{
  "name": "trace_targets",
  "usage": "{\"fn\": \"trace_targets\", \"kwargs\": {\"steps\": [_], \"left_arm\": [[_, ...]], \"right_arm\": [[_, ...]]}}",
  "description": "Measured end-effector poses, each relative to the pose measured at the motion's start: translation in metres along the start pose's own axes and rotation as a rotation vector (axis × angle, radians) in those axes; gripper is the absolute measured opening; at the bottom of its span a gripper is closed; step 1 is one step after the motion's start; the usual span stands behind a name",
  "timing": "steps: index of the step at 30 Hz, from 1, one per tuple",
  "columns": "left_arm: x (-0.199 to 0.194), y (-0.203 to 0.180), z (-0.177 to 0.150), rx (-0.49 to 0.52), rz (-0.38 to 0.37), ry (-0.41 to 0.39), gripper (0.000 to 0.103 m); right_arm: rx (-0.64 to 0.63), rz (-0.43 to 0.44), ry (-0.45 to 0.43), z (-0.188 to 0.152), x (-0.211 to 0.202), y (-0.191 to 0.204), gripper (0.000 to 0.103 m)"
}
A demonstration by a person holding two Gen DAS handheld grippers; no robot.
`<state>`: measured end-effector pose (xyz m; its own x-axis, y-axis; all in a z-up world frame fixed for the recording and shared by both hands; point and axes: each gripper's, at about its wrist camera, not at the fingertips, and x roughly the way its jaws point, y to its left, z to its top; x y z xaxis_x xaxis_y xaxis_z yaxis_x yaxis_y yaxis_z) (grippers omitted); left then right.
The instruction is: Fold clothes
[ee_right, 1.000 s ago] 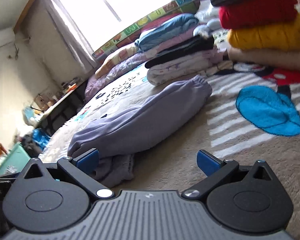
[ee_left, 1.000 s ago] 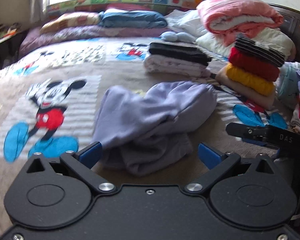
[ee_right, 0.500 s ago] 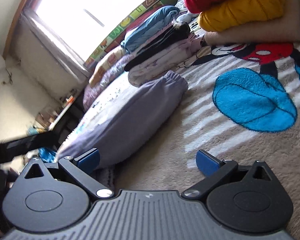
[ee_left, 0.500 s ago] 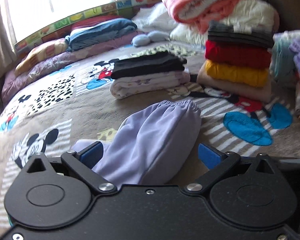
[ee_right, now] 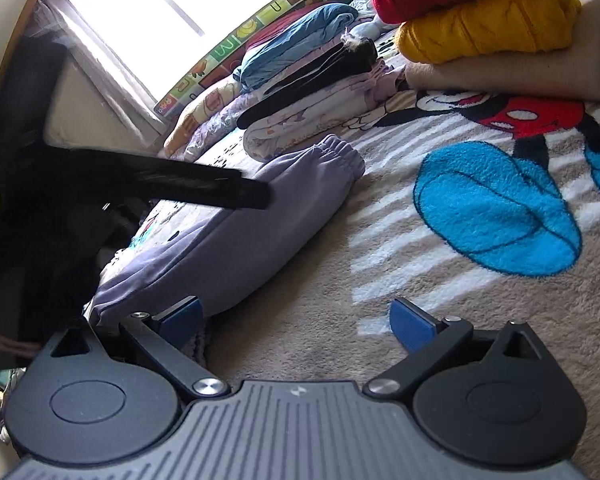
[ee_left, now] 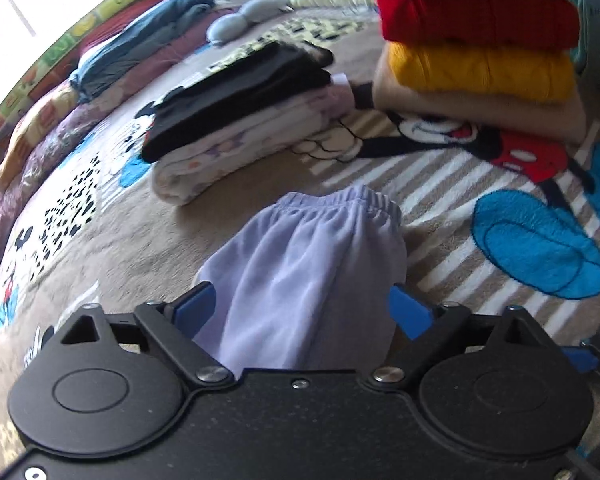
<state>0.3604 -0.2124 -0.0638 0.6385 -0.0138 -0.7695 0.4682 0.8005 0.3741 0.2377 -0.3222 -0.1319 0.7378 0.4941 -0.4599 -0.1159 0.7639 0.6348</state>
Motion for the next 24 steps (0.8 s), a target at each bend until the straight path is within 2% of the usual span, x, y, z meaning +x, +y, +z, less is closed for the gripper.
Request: {"fn": "trace_targets", "kwargs": {"steps": [4, 10, 12, 14, 16, 17, 18, 21, 24], "left_arm": [[0.016, -0.018, 0.010, 0.061, 0.024, 0.035, 0.088], [0.042, -0.032, 0.020, 0.099, 0.069, 0.096, 0.071], [0.049, -0.033, 0.023, 0.098, 0.078, 0.116, 0.062], [0.053, -0.035, 0.025, 0.103, 0.092, 0.124, 0.059], [0.053, -0.037, 0.026, 0.113, 0.103, 0.120, 0.045], [0.052, -0.037, 0.027, 0.119, 0.110, 0.115, 0.032], [0.051, -0.038, 0.027, 0.125, 0.117, 0.109, 0.025], [0.042, -0.034, 0.026, 0.119, 0.127, 0.078, 0.014], [0.032, -0.028, 0.024, 0.111, 0.151, 0.049, 0.011]], "right_arm": [[-0.005, 0.000, 0.008, 0.000, 0.000, 0.000, 0.102], [-0.014, 0.000, 0.019, 0.000, 0.001, 0.000, 0.103], [-0.016, -0.001, 0.022, 0.000, 0.002, 0.000, 0.103], [-0.019, -0.001, 0.025, 0.000, 0.002, 0.000, 0.103], [-0.022, -0.001, 0.028, 0.000, 0.002, 0.001, 0.103], [-0.025, -0.002, 0.030, 0.000, 0.002, 0.001, 0.103], [-0.027, -0.002, 0.031, 0.000, 0.002, 0.001, 0.103], [-0.032, -0.004, 0.037, 0.001, 0.002, 0.002, 0.103], [-0.039, -0.008, 0.041, 0.001, 0.003, 0.003, 0.103]]}}
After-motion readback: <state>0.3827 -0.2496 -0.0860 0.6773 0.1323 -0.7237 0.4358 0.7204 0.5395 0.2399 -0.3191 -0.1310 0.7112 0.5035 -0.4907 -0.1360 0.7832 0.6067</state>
